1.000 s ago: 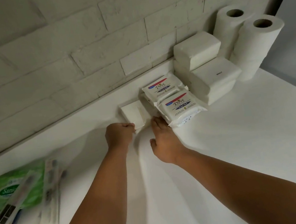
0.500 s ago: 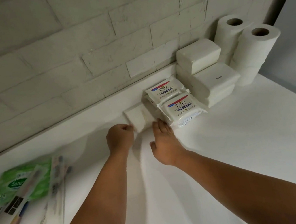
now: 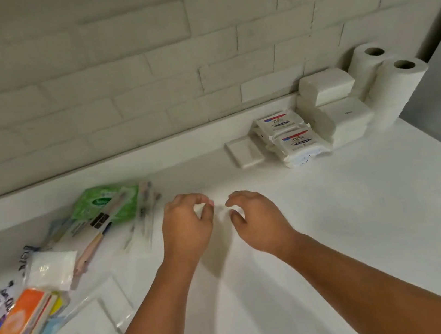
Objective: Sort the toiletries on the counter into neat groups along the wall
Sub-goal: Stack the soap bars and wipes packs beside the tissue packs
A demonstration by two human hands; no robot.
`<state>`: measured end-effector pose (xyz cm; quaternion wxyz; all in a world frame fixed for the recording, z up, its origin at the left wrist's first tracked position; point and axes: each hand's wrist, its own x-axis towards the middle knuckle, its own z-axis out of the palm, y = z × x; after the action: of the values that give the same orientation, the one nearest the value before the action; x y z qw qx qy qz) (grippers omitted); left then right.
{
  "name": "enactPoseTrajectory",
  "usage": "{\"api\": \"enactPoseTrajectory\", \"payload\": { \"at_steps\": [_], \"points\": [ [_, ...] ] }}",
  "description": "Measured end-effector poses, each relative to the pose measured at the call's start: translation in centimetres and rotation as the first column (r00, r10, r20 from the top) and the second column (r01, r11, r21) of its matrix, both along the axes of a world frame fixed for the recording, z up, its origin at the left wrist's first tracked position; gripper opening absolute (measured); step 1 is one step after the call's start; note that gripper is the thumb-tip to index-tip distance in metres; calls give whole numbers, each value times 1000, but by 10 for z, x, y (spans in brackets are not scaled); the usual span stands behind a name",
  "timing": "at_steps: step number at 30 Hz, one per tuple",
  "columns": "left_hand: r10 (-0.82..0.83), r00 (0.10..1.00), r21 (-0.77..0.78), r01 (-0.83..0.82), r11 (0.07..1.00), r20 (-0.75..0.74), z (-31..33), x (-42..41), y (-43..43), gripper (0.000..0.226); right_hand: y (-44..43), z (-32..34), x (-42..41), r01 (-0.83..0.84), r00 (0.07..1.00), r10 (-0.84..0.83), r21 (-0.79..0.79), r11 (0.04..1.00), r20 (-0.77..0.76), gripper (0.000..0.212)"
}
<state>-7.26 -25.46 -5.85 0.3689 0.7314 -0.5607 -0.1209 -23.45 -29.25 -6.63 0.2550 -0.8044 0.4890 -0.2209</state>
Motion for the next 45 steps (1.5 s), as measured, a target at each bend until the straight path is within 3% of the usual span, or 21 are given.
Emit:
{"api": "enactPoseTrajectory", "payload": {
  "at_steps": [13,18,22,27,33,36,39,42,45],
  "points": [
    [85,991,191,-104,976,104,-14,130,217,17,186,-22,118,-189,982,189,105,976,9,22],
    [187,977,281,-208,937,101,-26,171,273,23,231,-44,161,-169,985,170,165,972,6,30],
    [248,967,358,-254,898,65,-43,188,290,36,240,-56,188,-107,993,112,160,981,-27,42],
    [272,958,359,-286,889,91,-56,192,288,50,236,-60,217,-40,982,67,152,988,-177,46],
    [272,951,372,-308,876,148,-59,189,278,57,223,-64,235,13,969,49,243,970,-243,42],
    [279,951,364,-308,879,131,-60,189,279,57,220,-63,233,7,978,50,271,963,-203,17],
    [301,952,334,-301,893,52,-59,191,282,41,225,-56,223,-2,997,29,373,928,-68,35],
    [293,955,279,-267,923,-54,-50,187,286,19,234,-46,204,-22,994,-36,496,868,107,24],
    [265,952,235,-226,945,-154,-40,180,286,16,241,-35,183,-62,971,-86,579,813,225,23]
  ]
}}
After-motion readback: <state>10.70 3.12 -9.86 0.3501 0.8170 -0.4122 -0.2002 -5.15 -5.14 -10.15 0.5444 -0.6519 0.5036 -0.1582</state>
